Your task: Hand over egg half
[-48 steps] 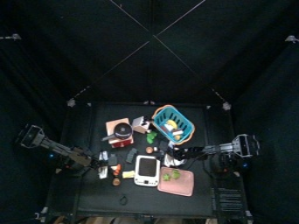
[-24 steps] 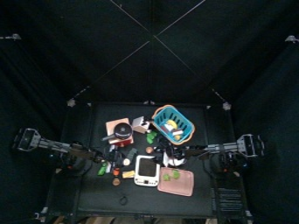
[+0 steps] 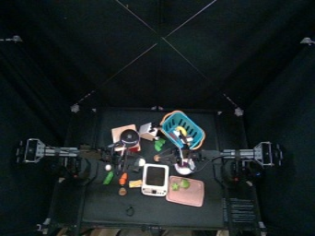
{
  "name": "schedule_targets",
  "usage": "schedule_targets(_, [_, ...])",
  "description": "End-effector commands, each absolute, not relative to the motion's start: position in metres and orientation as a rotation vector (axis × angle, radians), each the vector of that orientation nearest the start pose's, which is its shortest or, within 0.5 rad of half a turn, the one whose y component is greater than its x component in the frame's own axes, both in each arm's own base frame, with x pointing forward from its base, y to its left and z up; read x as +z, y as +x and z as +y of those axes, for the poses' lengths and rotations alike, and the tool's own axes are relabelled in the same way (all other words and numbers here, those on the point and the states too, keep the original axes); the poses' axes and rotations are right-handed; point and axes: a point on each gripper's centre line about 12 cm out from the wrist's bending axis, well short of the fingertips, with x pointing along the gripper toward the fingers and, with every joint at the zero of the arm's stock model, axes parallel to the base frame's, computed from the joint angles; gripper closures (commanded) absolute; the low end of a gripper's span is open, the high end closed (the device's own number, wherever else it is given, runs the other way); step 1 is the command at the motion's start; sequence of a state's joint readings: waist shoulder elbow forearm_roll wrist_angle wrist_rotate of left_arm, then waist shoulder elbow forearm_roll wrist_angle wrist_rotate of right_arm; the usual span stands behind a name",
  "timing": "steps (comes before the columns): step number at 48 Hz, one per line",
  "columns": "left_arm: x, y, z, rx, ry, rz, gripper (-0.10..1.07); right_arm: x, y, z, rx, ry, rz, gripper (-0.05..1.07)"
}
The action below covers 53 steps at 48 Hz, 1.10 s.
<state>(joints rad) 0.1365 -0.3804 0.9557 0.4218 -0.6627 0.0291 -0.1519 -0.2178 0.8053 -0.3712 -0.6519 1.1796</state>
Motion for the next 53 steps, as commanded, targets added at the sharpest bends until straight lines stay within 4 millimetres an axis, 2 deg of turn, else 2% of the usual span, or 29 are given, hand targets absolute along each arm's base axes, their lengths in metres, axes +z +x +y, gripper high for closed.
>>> schedule_targets(1, [0.279,0.318,0.019,-0.033,0.379,-0.159,0.25,0.287,0.364,-0.029,0.110,0.847,-0.043,0.16])
schedule_targets(9, [0.270,0.328,0.019,0.046,0.406,-0.188,0.25,0.290,0.365,-0.035,0.123,0.812,-0.057,0.15])
schedule_targets(16, [0.259,0.338,0.010,0.038,0.427,-0.166,0.25,0.286,0.364,-0.042,0.105,0.802,-0.056,0.15])
schedule_targets(25, [0.259,0.346,0.003,0.026,0.405,-0.174,0.24,0.282,0.364,-0.053,0.074,0.797,-0.056,0.15])
schedule_targets(39, [0.254,0.354,0.006,0.049,0.389,-0.163,0.24,0.280,0.370,-0.048,0.108,0.750,-0.031,0.15])
schedule_targets(53, [0.256,0.352,0.007,0.061,0.389,-0.208,0.24,0.288,0.364,-0.042,0.174,0.715,-0.066,0.15])
